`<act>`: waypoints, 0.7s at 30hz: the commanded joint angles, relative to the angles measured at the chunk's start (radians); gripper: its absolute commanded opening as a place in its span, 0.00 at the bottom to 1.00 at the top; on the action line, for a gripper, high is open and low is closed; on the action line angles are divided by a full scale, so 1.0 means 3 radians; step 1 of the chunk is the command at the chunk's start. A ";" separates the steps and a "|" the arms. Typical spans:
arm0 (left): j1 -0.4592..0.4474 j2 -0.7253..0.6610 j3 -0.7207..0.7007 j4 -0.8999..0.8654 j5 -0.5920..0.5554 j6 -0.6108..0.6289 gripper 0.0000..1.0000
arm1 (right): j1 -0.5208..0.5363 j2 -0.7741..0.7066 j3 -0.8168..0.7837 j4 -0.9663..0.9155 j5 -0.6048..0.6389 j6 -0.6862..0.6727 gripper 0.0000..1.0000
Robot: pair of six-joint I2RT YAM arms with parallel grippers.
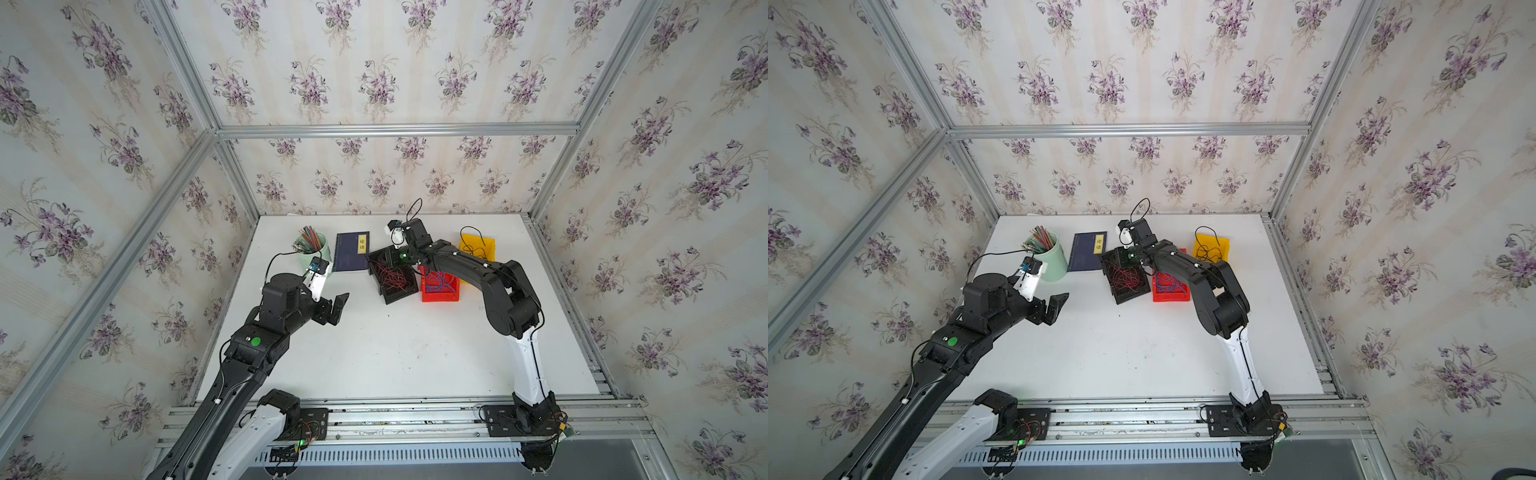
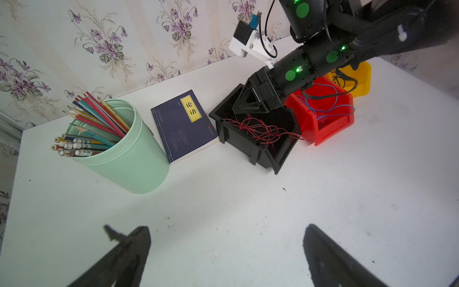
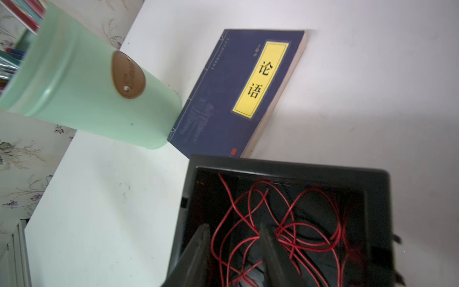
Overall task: Untangle and sort cables by color
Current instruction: Place the cable in the bin, then reset both arms
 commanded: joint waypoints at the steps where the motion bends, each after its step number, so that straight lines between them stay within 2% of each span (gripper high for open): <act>1: 0.0005 0.0004 -0.0021 0.0142 0.0045 -0.0063 0.99 | 0.0001 -0.0176 0.0001 -0.0005 -0.0030 -0.0008 0.44; 7: 0.0004 -0.0006 -0.0062 0.0198 0.0065 -0.0153 0.99 | -0.0014 -0.0574 -0.0019 -0.0068 -0.0128 0.0025 0.51; 12: 0.0001 -0.0090 -0.0141 0.0247 -0.0056 -0.0239 0.99 | -0.0157 -0.1346 -0.0652 0.0266 -0.0186 0.0102 0.51; 21: 0.0010 -0.0267 -0.0379 0.0295 -0.0459 -0.0544 0.99 | -0.1445 -0.2922 -0.2403 0.1102 -0.0123 0.0372 0.51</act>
